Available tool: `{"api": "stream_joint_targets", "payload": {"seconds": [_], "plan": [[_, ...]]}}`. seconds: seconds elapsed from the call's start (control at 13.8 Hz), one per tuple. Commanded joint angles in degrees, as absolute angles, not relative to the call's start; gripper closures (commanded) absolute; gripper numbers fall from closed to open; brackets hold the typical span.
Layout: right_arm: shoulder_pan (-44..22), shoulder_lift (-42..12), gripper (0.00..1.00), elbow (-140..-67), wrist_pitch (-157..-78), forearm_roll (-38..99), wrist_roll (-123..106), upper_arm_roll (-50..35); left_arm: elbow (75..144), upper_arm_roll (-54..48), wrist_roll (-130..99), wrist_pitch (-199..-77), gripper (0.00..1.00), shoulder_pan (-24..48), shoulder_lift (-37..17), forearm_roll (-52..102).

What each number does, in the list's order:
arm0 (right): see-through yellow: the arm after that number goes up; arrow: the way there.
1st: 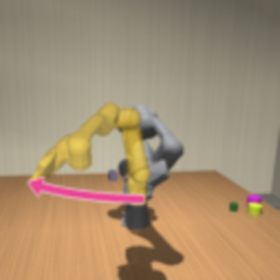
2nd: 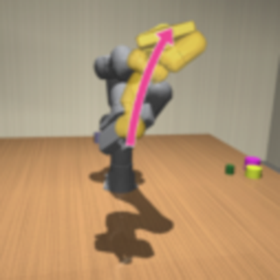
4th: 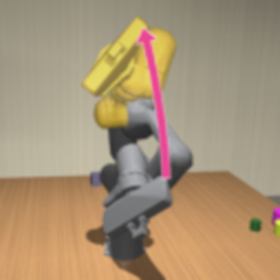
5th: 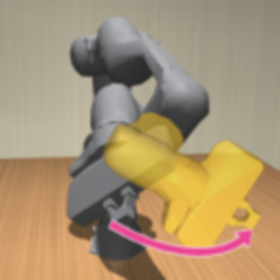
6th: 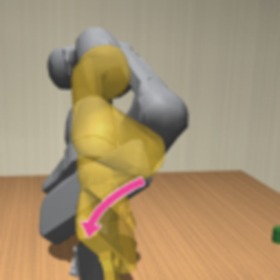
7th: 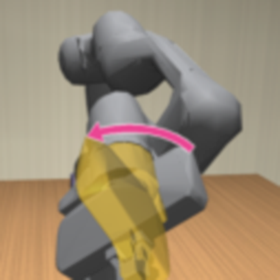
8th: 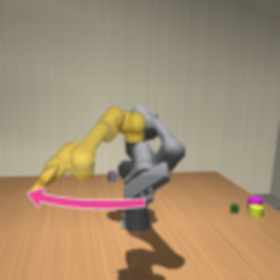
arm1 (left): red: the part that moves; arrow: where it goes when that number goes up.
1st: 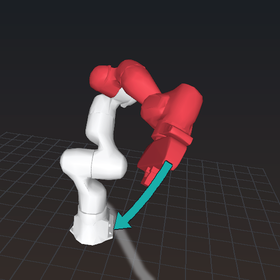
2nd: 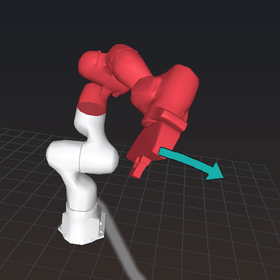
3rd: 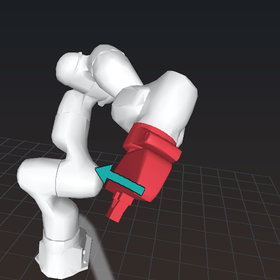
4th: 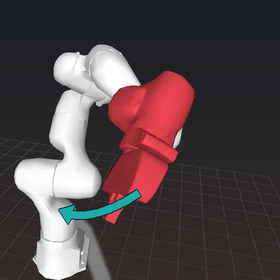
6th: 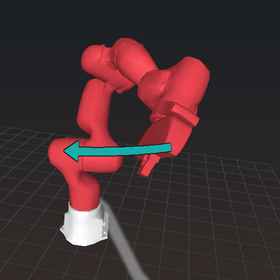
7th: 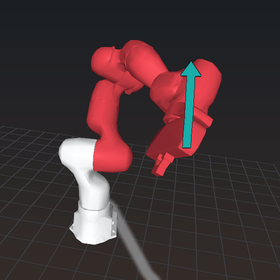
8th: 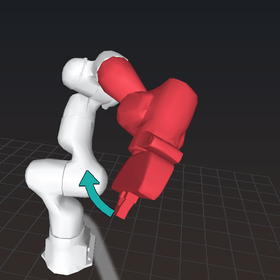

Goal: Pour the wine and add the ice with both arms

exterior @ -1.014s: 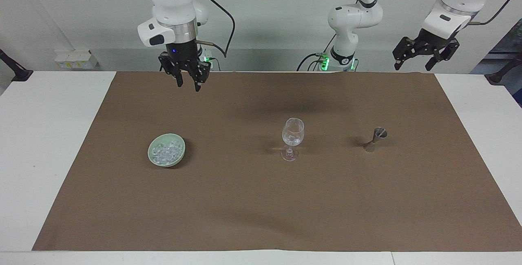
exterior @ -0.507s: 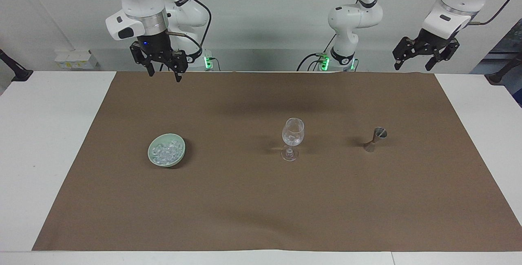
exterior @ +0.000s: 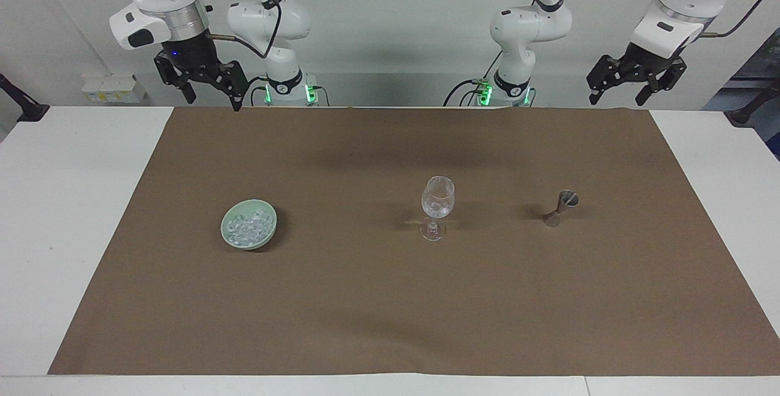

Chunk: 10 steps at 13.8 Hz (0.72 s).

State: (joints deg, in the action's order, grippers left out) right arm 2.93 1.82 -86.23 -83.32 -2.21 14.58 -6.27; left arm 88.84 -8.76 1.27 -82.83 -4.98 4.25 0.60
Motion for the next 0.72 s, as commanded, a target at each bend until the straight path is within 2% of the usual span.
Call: {"api": "stream_joint_targets", "payload": {"seconds": [0.0,0.29,0.65], "plan": [[1.59,-1.05,0.00,-82.01,-80.16,-1.50,12.92,-5.45,90.44,-8.53,2.20,-82.71,0.00,-5.10,5.80,0.09],[-1.40,-0.26,0.00,-81.83,-79.89,-0.44,12.83,-2.21,90.44,-8.53,2.20,-82.71,0.00,-5.10,5.71,0.09],[-1.58,0.26,0.00,-82.52,-80.42,0.18,13.53,-1.67,90.44,-8.53,2.20,-82.71,0.00,-5.10,5.80,0.09]]}}
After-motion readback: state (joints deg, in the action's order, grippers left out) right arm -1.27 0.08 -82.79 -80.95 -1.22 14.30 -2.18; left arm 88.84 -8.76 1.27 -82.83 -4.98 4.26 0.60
